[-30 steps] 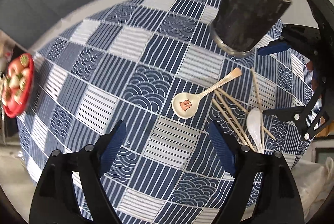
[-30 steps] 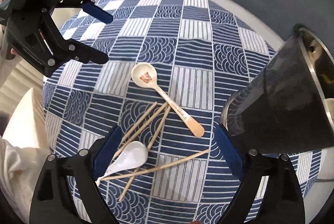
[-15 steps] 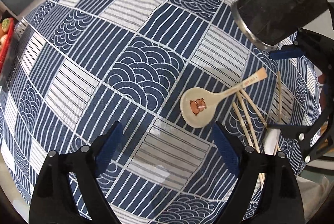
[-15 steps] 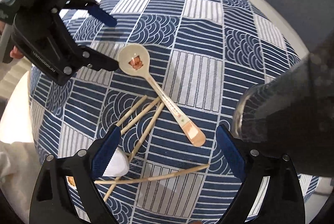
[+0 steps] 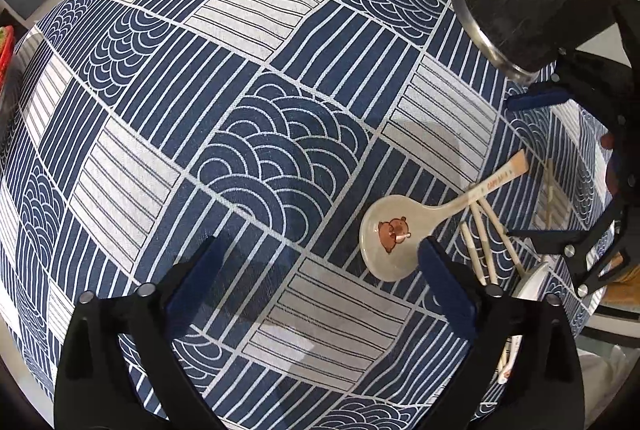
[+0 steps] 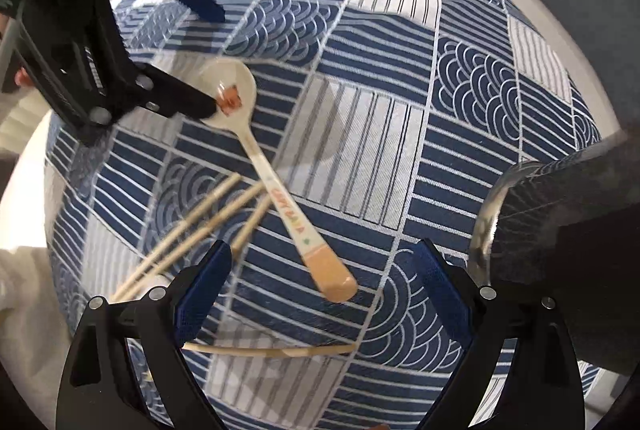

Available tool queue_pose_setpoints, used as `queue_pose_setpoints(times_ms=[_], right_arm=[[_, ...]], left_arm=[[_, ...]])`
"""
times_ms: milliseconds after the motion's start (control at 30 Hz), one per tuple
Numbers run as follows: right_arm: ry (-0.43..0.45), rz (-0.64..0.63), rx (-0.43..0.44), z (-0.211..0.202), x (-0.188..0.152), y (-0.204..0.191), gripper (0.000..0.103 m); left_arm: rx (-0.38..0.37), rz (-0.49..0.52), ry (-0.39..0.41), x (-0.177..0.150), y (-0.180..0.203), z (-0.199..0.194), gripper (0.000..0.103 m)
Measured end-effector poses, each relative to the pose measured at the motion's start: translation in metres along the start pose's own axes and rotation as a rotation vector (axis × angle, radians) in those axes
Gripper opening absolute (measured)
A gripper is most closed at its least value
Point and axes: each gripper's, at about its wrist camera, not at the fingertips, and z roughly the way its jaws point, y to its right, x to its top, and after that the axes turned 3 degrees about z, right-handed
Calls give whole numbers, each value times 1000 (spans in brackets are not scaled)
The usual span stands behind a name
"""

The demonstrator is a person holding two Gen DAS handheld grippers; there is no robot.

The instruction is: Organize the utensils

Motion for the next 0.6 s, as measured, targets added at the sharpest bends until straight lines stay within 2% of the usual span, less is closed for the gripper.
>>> queue_pose_setpoints(times_ms=[100,200,433,600], right_arm=[[14,-7,-3,1,2,5,90],[5,-57,-16,4,0,3,97],[11,-93,-23,8,-1,6,97],[19,-33,-38,6,-4,8,96]], left_arm=[[31,36,4,16,4,6,97],[60,71,9,20,13,9,98],[64,110,33,21,16,11,99],[71,58,58,21,14,12,99]])
